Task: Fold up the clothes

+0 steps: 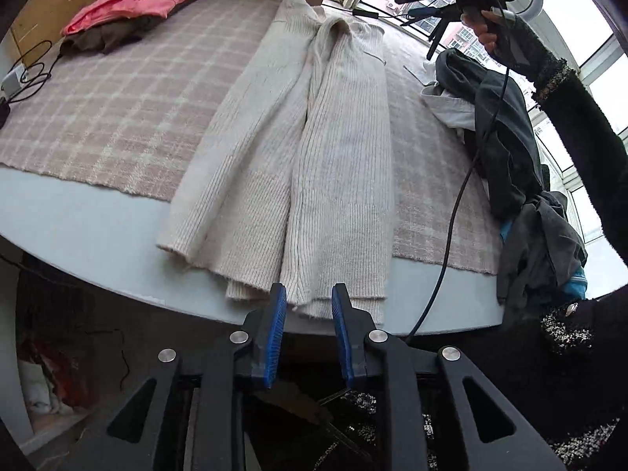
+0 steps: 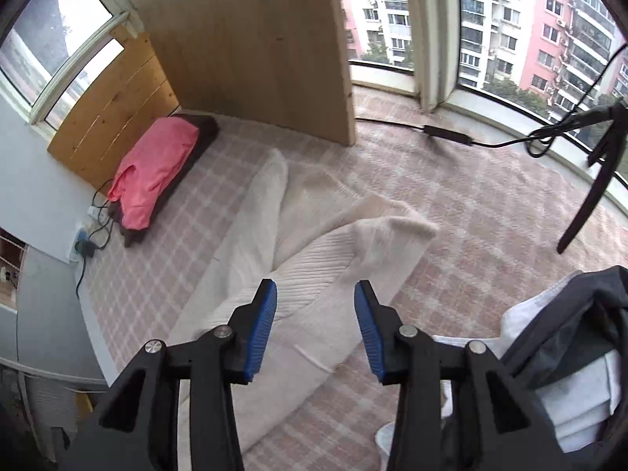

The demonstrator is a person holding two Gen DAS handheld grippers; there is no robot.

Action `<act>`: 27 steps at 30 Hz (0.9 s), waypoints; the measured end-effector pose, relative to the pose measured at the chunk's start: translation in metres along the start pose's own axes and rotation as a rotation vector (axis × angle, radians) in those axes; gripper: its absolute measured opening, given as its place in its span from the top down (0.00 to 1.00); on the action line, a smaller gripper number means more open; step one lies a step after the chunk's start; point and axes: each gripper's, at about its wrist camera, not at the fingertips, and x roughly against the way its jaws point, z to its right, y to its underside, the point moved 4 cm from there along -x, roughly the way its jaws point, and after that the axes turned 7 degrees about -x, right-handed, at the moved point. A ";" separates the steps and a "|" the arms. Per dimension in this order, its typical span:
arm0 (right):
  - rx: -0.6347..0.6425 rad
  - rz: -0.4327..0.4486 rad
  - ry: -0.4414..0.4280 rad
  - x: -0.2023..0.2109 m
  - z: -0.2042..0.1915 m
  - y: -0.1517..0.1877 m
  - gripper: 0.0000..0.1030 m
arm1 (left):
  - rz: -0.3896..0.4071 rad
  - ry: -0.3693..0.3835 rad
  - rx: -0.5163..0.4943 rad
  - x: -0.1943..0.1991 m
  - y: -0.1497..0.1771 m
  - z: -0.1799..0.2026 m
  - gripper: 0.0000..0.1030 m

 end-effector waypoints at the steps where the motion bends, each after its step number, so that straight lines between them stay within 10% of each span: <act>1: -0.042 -0.018 0.028 -0.008 0.017 -0.004 0.60 | -0.003 -0.005 -0.028 -0.004 -0.007 0.004 0.73; 12: -0.189 -0.150 -0.075 -0.091 0.045 0.002 0.59 | -0.102 -0.078 -0.168 -0.059 -0.042 0.016 0.73; 17: -0.073 -0.047 -0.043 -0.061 0.020 -0.002 0.59 | -0.107 -0.083 -0.143 -0.063 -0.038 0.011 0.72; 23: -0.266 -0.218 -0.280 -0.073 -0.027 0.003 0.54 | -0.100 -0.132 -0.148 -0.057 -0.035 0.012 0.72; 27: -0.198 -0.315 -0.216 -0.089 -0.068 0.015 0.54 | -0.091 -0.149 -0.144 -0.048 -0.028 0.009 0.68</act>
